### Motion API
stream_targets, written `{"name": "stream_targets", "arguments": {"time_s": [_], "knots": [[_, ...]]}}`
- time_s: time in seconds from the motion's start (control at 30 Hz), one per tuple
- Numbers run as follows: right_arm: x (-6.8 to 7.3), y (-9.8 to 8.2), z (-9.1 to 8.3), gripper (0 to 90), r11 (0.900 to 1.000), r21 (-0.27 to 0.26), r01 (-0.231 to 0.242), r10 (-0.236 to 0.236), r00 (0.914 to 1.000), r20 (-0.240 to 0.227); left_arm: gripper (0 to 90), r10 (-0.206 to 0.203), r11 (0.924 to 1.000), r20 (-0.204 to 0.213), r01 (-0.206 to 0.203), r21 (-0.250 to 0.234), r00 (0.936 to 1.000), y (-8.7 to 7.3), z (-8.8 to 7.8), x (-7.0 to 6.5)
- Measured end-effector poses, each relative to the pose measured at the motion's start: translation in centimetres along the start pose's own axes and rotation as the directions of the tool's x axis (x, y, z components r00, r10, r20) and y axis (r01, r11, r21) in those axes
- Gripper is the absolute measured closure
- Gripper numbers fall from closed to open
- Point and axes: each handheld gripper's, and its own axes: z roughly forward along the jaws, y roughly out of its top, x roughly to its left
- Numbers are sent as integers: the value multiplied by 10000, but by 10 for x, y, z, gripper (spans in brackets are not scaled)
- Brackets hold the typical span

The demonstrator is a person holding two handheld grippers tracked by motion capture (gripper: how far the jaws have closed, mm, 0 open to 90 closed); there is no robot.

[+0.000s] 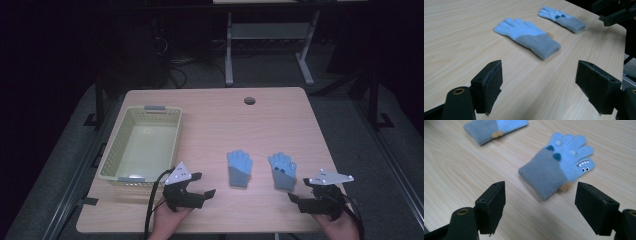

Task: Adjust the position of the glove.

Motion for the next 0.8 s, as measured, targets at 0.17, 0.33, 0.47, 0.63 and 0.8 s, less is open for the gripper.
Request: {"name": "stream_targets", "arguments": {"time_s": [0.17,0.33,0.47,0.63,0.8], "knots": [[-4,-1,0,235,9999,-30,-167,167,9998,-49,215,18,10000,-9,-18,-24,10000,0,0,0],[-5,3,2,234,9999,-53,-125,125,9999,9,215,-15,10000,3,15,-5,10000,-1,-1,0],[-8,5,3,224,10000,-46,-81,82,9999,108,215,35,10000,-2,-35,-17,10000,-1,-1,-1],[-13,9,3,210,9999,-17,-159,159,9997,169,215,-31,10000,-2,31,15,10000,-2,0,-1],[-15,15,4,220,9999,-97,-23,25,9999,167,215,-87,10000,-27,87,10,10000,-2,0,1]]}}
